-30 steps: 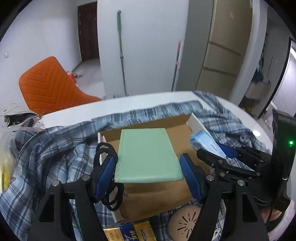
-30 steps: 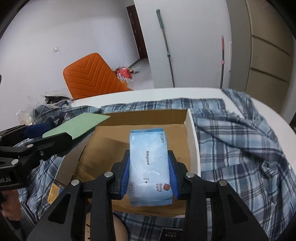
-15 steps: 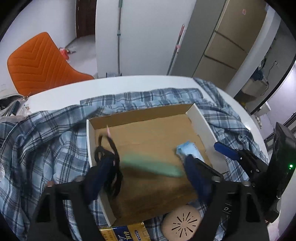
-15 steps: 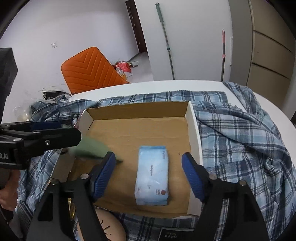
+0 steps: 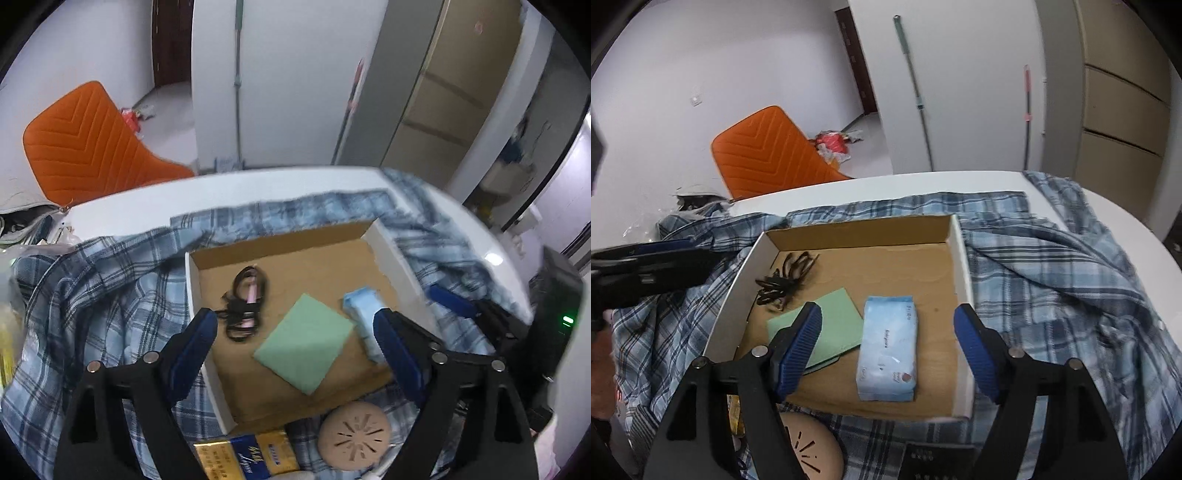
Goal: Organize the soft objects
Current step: 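Open both grippers to drop the wipes pack and green pad into the box, then raise both grippers out of the box and back away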
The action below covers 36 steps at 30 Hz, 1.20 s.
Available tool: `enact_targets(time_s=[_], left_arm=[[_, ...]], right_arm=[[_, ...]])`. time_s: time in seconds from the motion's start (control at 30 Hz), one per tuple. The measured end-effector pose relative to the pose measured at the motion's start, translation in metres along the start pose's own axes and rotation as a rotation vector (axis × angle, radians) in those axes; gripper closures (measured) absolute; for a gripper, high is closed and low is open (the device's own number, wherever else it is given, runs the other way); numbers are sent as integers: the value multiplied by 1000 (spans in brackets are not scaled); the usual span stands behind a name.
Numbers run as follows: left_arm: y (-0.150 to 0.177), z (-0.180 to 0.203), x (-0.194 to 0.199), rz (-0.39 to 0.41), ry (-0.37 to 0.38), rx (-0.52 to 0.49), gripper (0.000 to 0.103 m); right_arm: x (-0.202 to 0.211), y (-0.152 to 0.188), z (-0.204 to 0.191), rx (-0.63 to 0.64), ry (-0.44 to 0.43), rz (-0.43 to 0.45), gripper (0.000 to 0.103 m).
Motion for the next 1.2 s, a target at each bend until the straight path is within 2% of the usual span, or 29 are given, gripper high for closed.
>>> enact_targets(time_s=[0.13, 0.43, 0.63, 0.77, 0.9, 0.97, 1.07, 1.1, 1.13, 1.2], left_arm=[[9, 4, 38, 133, 29, -12, 15], [38, 10, 134, 450, -108, -17, 15], [73, 16, 170, 602, -128, -46, 15], [98, 13, 173, 669, -116, -41, 15], [120, 15, 160, 685, -124, -46, 14], [132, 15, 148, 681, -96, -29, 14], [146, 19, 131, 685, -155, -70, 12], [149, 19, 126, 688, -164, -82, 8], [153, 20, 121, 690, -160, -92, 0], [160, 21, 114, 722, -126, -129, 0]], right_arm=[[21, -2, -9, 29, 0, 37, 30], [94, -8, -30, 91, 4, 178, 30], [129, 12, -29, 139, 19, 266, 30], [132, 32, -26, 171, 48, 300, 30], [115, 50, -16, 123, -4, 221, 30], [106, 56, -13, 127, 26, 229, 30], [90, 64, -6, 124, 52, 230, 30], [85, 66, -3, 113, 37, 212, 30], [80, 68, -1, 105, 28, 194, 30], [74, 73, 4, 94, 15, 177, 30]])
Point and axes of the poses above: each gripper's, at about its wrist camera, not at the fingertips, and x roughly against the way its jaws point, z to its right, y to its underside, the point moved 4 cm from there along -x, roughly the way its jaws point, and after that the axes turned 4 degrees about -x, right-handed, at the moved point
